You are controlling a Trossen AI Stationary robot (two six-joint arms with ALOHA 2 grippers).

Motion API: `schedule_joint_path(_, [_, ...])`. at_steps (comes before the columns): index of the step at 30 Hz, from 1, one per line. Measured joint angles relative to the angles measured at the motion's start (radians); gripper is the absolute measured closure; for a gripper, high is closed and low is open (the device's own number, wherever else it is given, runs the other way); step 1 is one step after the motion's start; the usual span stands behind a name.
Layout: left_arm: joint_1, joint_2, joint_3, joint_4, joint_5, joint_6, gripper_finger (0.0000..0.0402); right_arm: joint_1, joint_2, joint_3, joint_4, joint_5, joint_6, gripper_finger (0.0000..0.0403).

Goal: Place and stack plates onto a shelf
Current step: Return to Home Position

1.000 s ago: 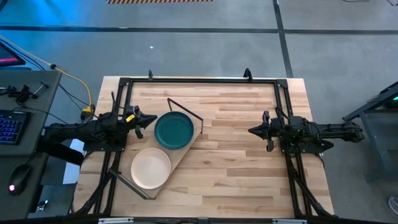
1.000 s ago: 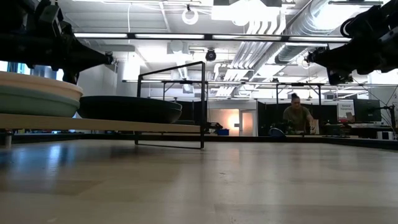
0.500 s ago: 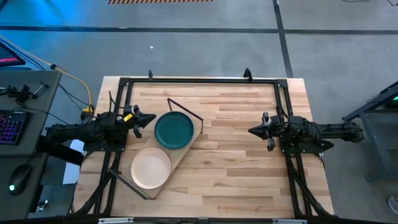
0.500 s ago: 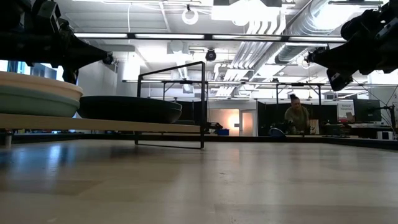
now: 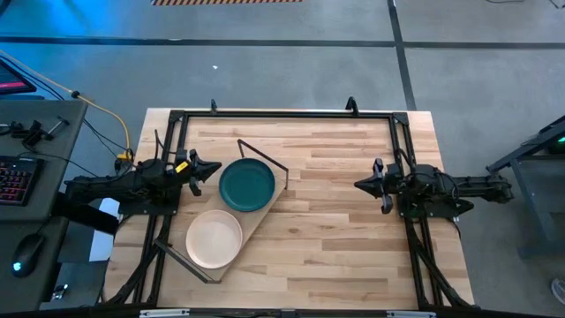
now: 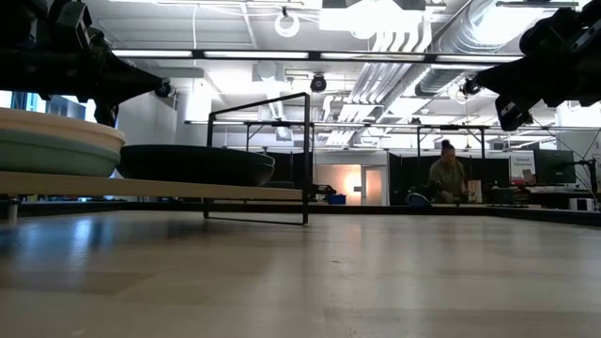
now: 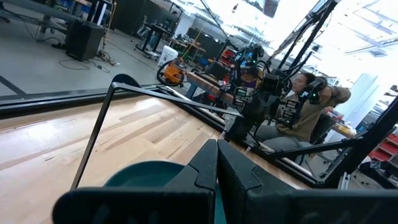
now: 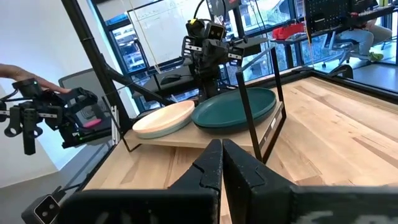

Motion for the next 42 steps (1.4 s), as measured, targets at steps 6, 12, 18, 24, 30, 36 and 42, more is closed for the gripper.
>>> schedule_joint_path(6, [0.002,0.0,0.0,-0.001,0.0,0.0,0.0401,0.0,0.005,0.0,0.0,0.0,0.0,0.0403])
schedule_joint_path(12, [0.002,0.0,0.0,-0.001,0.0,0.0,0.0401,0.0,0.006,0.0,0.0,0.0,0.0,0.0403])
schedule_joint_path(18, [0.002,0.001,0.0,0.001,0.0,0.0,0.0402,0.0,0.006,0.0,0.0,0.0,0.0,0.0403])
schedule_joint_path(24, [0.0,0.0,0.0,-0.001,0.008,0.142,0.0402,0.0,0.006,0.0,0.0,0.0,0.0,0.0403])
schedule_joint_path(30, [-0.054,0.0,0.0,-0.021,0.124,0.41,0.0402,0.0,0.006,0.0,0.0,0.0,0.0,0.0403])
schedule_joint_path(36, [-0.057,0.0,0.0,-0.028,0.16,0.361,0.0402,0.0,0.006,0.0,0.0,0.0,0.0,0.0403])
schedule_joint_path(42, [-0.057,0.0,0.0,-0.028,0.16,0.306,0.0401,0.0,0.006,0.0,0.0,0.0,0.0,0.0403])
